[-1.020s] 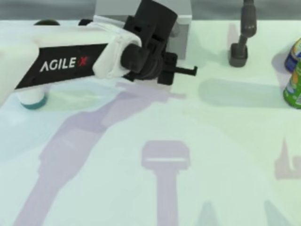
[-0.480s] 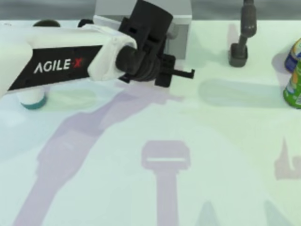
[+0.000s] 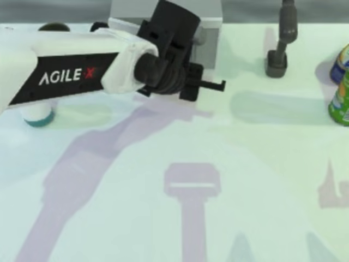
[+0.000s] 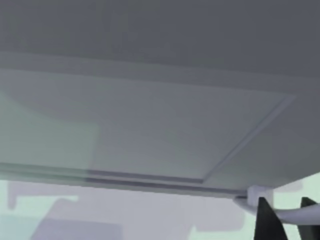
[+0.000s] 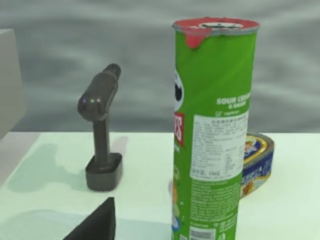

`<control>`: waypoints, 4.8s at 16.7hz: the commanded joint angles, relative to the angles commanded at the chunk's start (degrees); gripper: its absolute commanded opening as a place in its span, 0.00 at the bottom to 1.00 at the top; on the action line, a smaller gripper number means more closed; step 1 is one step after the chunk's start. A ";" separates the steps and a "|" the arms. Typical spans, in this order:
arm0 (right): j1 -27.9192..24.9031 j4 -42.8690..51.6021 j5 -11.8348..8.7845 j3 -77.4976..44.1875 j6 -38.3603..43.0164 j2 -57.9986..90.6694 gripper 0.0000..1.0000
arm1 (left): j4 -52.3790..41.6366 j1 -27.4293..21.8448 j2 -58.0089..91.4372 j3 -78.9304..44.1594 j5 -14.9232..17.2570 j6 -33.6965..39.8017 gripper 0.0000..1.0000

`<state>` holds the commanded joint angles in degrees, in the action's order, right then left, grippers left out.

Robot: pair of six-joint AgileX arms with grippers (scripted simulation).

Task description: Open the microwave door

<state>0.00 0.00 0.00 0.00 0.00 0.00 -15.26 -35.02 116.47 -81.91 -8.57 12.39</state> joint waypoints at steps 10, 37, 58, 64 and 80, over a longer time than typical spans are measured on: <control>0.00 0.00 0.00 0.00 0.00 0.00 1.00 | 0.00 0.00 0.00 0.00 0.00 0.00 0.00; 0.00 0.00 0.00 0.00 0.00 0.00 1.00 | 1.03 0.60 -1.41 2.15 1.83 -2.20 0.00; 0.00 0.00 0.00 0.00 0.00 0.00 1.00 | 1.95 1.29 -2.83 4.27 3.81 -4.54 0.00; 0.00 0.00 0.00 0.00 0.00 0.00 1.00 | 1.95 1.29 -2.83 4.27 3.81 -4.54 0.00; 0.00 0.00 0.00 0.00 0.00 0.00 1.00 | 2.71 1.90 -4.11 5.95 5.69 -6.64 0.00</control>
<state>0.00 0.00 0.00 0.00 0.00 0.00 -12.55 -33.12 112.36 -75.96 -2.88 5.75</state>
